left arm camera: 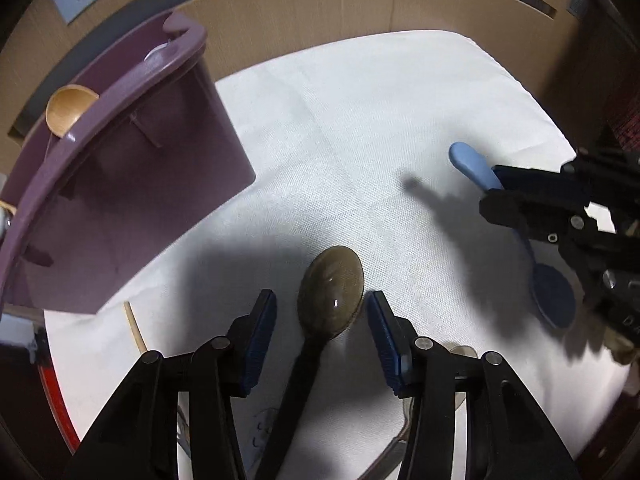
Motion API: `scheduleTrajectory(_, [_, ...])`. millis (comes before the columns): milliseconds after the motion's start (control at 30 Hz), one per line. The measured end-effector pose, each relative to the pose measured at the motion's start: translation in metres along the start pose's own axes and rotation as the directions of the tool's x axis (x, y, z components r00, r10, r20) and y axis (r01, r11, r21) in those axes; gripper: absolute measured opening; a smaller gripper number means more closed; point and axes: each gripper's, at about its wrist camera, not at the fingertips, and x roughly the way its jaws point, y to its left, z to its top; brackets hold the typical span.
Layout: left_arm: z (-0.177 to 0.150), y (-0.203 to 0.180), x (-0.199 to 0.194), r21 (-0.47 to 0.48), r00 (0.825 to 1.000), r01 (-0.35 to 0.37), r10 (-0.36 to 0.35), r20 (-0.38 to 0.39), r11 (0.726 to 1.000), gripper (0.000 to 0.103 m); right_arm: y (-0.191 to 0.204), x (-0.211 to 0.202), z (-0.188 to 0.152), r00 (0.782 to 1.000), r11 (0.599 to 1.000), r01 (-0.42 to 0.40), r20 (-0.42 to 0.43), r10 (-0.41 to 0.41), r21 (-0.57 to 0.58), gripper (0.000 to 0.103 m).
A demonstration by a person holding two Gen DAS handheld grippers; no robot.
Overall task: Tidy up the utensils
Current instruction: 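Lift the blue spoon and dark grey spoon toward the purple caddy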
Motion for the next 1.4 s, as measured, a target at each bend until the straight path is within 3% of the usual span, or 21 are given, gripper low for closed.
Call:
scheduleTrajectory(167, [0.003, 0.005, 0.001, -0.05, 0.999, 0.042, -0.041, 0.013, 0.998, 0.036, -0.003, 0.002, -0.001, 1.0, 1.0, 0.003, 0.003, -0.003, 0.02, 0.011])
scheduleTrajectory(267, [-0.002, 0.006, -0.002, -0.08, 0.998, 0.046, -0.042, 0.051, 0.996, 0.035, -0.001, -0.001, -0.004, 1.0, 1.0, 0.003, 0.001, -0.003, 0.023, 0.011])
scheduleTrajectory(367, [-0.028, 0.012, -0.02, -0.149, 0.992, 0.075, -0.058, 0.115, 0.986, 0.035, 0.004, -0.006, -0.005, 1.0, 1.0, 0.0, 0.003, 0.0, 0.022, 0.011])
scheduleTrajectory(467, [-0.06, 0.029, -0.045, -0.263, 0.972, 0.136, -0.077, 0.22, 0.955, 0.035, 0.014, -0.012, -0.007, 1.0, 1.0, -0.016, 0.013, 0.016, 0.004, 0.011])
scheduleTrajectory(533, [-0.082, 0.037, -0.068, -0.322, 0.95, 0.149, -0.045, 0.309, 0.935, 0.035, 0.023, -0.012, -0.007, 1.0, 1.0, -0.021, 0.012, 0.021, -0.013, 0.011])
scheduleTrajectory(700, [-0.116, 0.04, -0.104, -0.362, 0.908, 0.14, 0.026, 0.418, 0.921, 0.035, 0.049, -0.017, 0.001, 0.998, 0.998, -0.052, 0.028, 0.053, -0.046, 0.011])
scheduleTrajectory(1100, [-0.145, 0.04, -0.147, -0.369, 0.846, 0.162, 0.064, 0.529, 0.915, 0.035, 0.093, -0.035, 0.016, 0.996, 0.991, -0.04, 0.076, 0.05, -0.126, 0.011])
scheduleTrajectory(1400, [-0.148, 0.043, -0.164, -0.372, 0.827, 0.167, 0.076, 0.557, 0.913, 0.033, 0.104, -0.046, 0.021, 0.99, 0.984, -0.048, 0.122, 0.069, -0.172, 0.011])
